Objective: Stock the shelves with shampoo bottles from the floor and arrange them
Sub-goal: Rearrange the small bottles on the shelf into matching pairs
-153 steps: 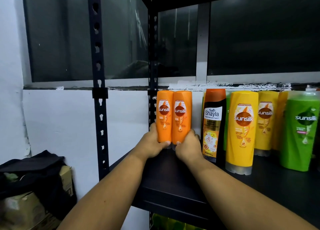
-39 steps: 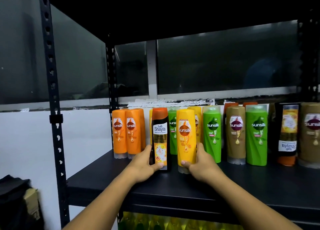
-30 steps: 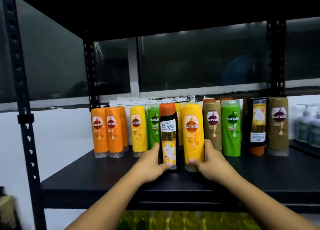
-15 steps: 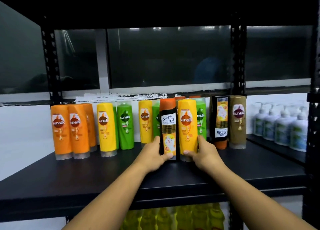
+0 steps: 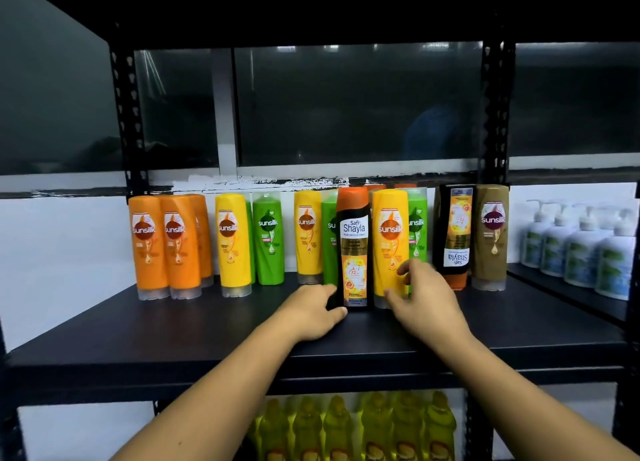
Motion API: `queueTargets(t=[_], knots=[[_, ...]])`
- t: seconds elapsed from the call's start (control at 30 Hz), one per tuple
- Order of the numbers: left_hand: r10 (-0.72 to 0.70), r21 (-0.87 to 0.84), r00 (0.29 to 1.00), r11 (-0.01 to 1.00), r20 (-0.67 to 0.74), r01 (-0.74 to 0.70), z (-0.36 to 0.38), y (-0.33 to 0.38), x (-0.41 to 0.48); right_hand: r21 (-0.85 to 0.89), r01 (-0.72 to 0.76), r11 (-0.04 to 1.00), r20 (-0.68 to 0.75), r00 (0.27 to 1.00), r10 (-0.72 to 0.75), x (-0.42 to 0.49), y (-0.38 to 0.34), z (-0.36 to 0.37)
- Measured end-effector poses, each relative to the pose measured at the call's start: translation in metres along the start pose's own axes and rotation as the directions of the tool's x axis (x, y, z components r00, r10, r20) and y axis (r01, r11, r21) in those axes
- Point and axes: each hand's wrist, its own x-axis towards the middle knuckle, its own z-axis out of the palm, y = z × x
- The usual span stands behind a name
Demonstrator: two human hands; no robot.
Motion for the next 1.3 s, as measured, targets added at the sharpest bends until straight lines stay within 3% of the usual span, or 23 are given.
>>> queueTargets(t=[0.07, 0.13, 0.2, 0.3, 0.47, 0.6, 0.7, 0.83, 1.03, 1.17, 1.3], knots=[[0.007, 0.034, 0.999, 0.999, 0.051, -0.009, -0.005, -0.002, -0.01, 0.022, 0.164, 0.986, 0.173, 0.971, -0.165, -0.004, -0.007, -0.003], [0.03, 0.037, 0.995, 0.999, 0.094, -0.034, -0.01, -0.008, -0.022, 0.081, 0.311, 0.947, 0.394, 0.863, -0.317, -0.007, -0.017, -0.005], [0.045, 0.043, 0.99, 0.998, 0.13, -0.051, -0.019, -0.018, -0.032, 0.103, 0.404, 0.909, 0.519, 0.758, -0.395, -0.009, -0.029, -0.003], [0.025, 0.07, 0.988, 0.997, 0.151, -0.036, -0.036, -0.042, -0.044, 0.122, 0.434, 0.893, 0.621, 0.668, -0.409, -0.011, -0.051, 0.007], [-0.083, 0.077, 0.983, 0.994, 0.165, 0.071, -0.06, -0.098, -0.055, 0.101, 0.394, 0.914, 0.737, 0.587, -0.335, 0.001, -0.088, 0.044], [-0.19, 0.018, 0.982, 0.982, 0.01, 0.19, -0.069, -0.135, -0.056, 0.068, 0.336, 0.939, 0.76, 0.593, -0.267, 0.016, -0.112, 0.075], [-0.292, -0.179, 0.946, 0.947, -0.138, 0.266, -0.074, -0.156, -0.047, 0.08, 0.283, 0.956, 0.751, 0.613, -0.245, 0.019, -0.116, 0.085], [-0.406, -0.427, 0.889, 0.856, -0.211, 0.29, -0.08, -0.17, -0.024, 0.086, 0.234, 0.968, 0.748, 0.627, -0.218, 0.021, -0.112, 0.092], [-0.461, -0.642, 0.847, 0.739, -0.264, 0.202, -0.069, -0.17, 0.01, 0.072, 0.231, 0.97, 0.738, 0.642, -0.208, 0.021, -0.111, 0.097], [-0.429, -0.605, 0.859, 0.773, -0.28, 0.188, -0.059, -0.174, 0.018, 0.083, 0.233, 0.969, 0.724, 0.654, -0.219, 0.022, -0.111, 0.099], [-0.387, -0.614, 0.899, 0.766, -0.206, 0.189, -0.059, -0.18, 0.02, 0.106, 0.21, 0.972, 0.705, 0.674, -0.222, 0.023, -0.11, 0.1]])
